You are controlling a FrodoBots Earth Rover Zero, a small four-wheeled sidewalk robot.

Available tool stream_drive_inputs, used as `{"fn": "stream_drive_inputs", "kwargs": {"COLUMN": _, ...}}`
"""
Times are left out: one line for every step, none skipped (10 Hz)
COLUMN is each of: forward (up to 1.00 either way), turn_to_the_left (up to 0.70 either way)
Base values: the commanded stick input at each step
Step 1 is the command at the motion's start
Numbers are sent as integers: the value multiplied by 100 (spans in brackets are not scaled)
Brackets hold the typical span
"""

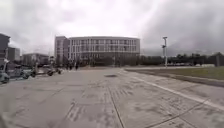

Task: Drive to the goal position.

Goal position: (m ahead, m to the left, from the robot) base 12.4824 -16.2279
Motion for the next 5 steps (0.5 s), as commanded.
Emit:
{"fn": "stream_drive_inputs", "kwargs": {"forward": 70, "turn_to_the_left": 1}}
{"fn": "stream_drive_inputs", "kwargs": {"forward": 70, "turn_to_the_left": 1}}
{"fn": "stream_drive_inputs", "kwargs": {"forward": 70, "turn_to_the_left": 1}}
{"fn": "stream_drive_inputs", "kwargs": {"forward": 70, "turn_to_the_left": 1}}
{"fn": "stream_drive_inputs", "kwargs": {"forward": 70, "turn_to_the_left": 1}}
